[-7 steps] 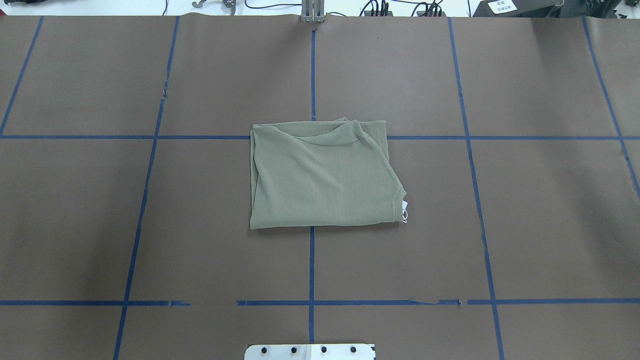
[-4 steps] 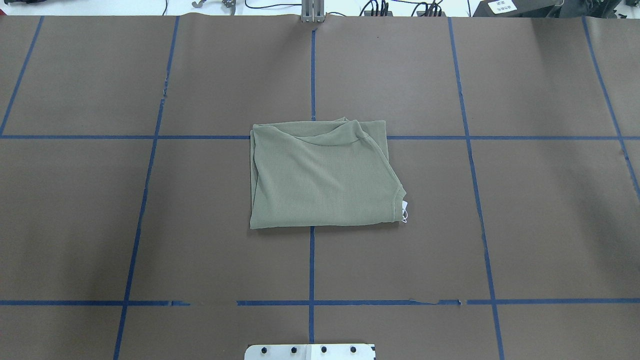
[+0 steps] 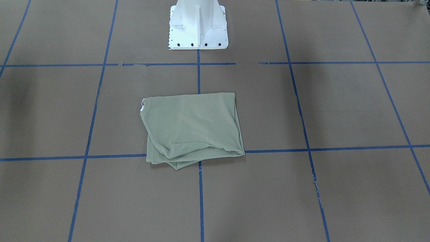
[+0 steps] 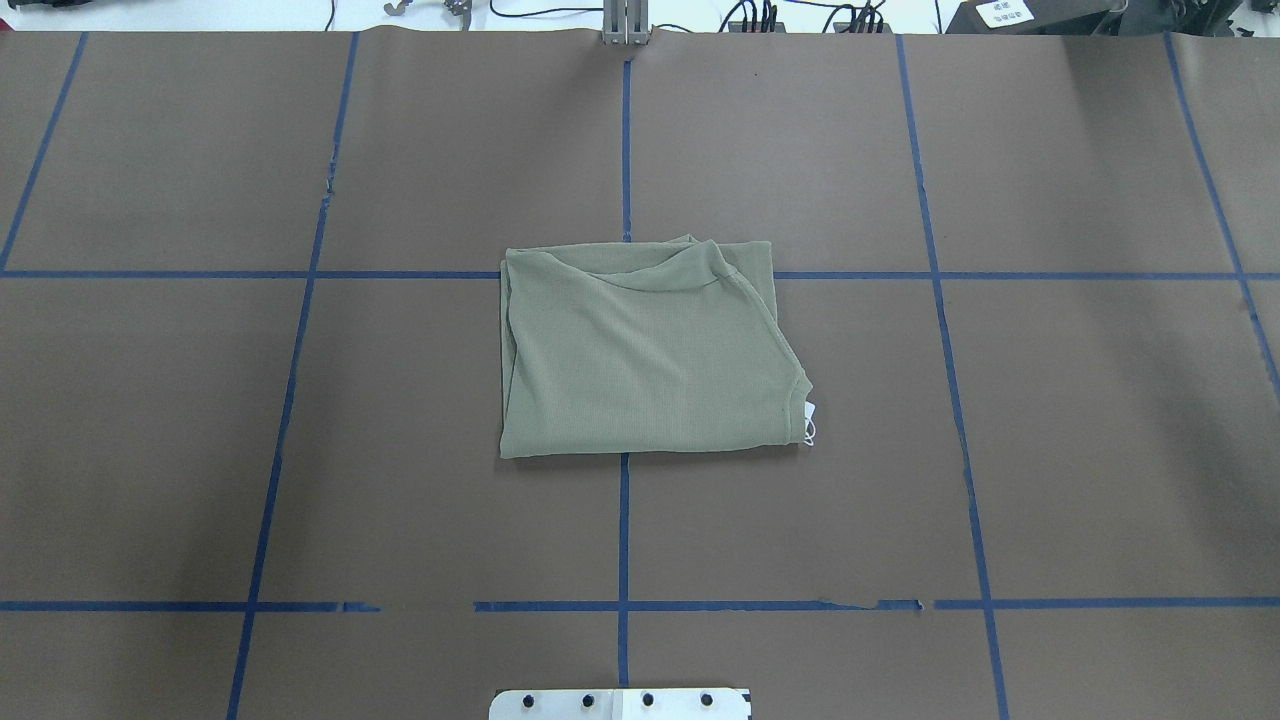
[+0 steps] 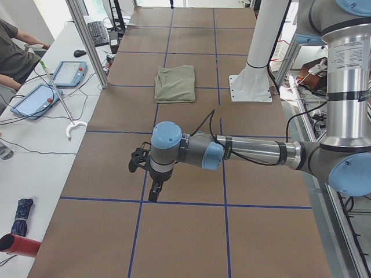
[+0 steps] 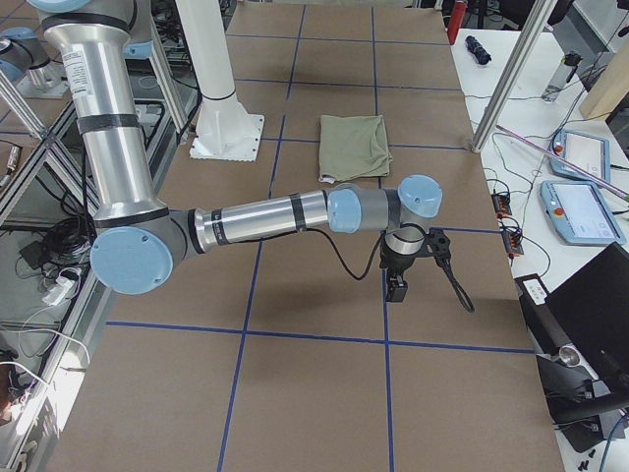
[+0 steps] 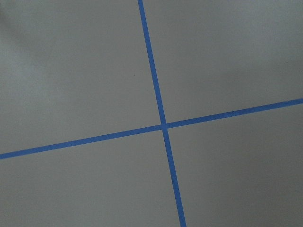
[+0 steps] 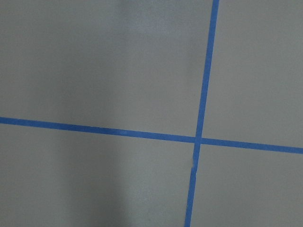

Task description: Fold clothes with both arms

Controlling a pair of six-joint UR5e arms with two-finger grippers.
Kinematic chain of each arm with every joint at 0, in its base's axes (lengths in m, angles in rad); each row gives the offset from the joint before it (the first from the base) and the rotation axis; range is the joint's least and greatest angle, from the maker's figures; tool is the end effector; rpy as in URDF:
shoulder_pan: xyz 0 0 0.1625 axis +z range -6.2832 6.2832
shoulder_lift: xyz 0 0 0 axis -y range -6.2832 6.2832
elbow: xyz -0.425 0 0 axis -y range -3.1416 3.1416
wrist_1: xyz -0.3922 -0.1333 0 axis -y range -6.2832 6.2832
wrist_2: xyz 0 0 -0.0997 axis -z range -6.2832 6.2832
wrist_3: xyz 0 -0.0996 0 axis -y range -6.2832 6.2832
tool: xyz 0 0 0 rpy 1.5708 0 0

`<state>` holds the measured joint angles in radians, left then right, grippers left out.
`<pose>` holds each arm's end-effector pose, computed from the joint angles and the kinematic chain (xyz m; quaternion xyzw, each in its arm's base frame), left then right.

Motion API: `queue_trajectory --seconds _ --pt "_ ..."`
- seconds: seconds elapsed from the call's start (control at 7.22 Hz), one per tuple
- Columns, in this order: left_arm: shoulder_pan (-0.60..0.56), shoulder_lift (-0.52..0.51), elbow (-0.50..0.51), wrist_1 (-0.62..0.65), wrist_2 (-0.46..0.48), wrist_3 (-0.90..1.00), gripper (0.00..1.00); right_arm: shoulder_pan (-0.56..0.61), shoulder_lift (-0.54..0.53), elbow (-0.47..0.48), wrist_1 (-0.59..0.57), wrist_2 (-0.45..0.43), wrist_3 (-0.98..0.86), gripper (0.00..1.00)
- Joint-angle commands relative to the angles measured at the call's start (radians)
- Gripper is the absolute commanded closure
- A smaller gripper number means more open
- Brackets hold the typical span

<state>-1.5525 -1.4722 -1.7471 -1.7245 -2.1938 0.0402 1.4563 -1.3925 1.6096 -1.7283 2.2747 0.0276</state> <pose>-0.0667 -0.4661 0.6109 0.1132 0.3032 0.0630 0.9441 0.0041 -0.5666 0.5661 0.0034 -0.3457 -0.0510 0.9370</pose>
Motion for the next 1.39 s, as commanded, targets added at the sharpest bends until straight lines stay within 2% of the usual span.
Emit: queue_trajectory --seconds 0.0,0.14,0.28,1.25 --pt "0.025 0.004 0.017 0.013 -0.007 0.000 0.00 -0.001 -0.019 0.000 0.006 0.005 0.000 0.00" --pt "0.025 0.006 0.032 0.020 -0.129 -0.003 0.00 -0.001 -0.022 0.000 0.006 0.006 0.000 0.00" --pt "0.025 0.004 0.035 0.022 -0.174 -0.005 0.00 -0.001 -0.028 0.000 0.006 0.008 0.000 0.00" --pt "0.023 -0.027 0.024 0.017 -0.173 0.001 0.00 -0.002 -0.040 0.000 0.007 0.012 0.000 0.00"
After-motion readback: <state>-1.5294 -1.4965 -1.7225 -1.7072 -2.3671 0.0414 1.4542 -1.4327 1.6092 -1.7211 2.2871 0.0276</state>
